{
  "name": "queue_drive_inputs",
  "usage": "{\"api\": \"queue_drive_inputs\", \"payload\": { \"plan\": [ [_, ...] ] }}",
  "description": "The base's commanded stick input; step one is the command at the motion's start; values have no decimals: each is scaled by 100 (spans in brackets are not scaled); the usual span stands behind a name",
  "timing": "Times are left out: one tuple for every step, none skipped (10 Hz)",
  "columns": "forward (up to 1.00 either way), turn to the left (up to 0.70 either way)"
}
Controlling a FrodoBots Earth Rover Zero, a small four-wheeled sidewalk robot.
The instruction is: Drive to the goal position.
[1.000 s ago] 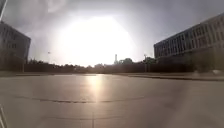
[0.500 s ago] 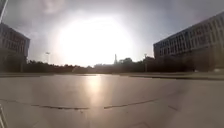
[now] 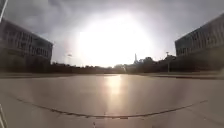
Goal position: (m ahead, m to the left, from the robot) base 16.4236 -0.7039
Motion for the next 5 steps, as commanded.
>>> {"api": "queue_drive_inputs", "payload": {
  "plan": [
    [70,0],
    [70,0],
    [70,0],
    [70,0],
    [70,0]
  ]
}}
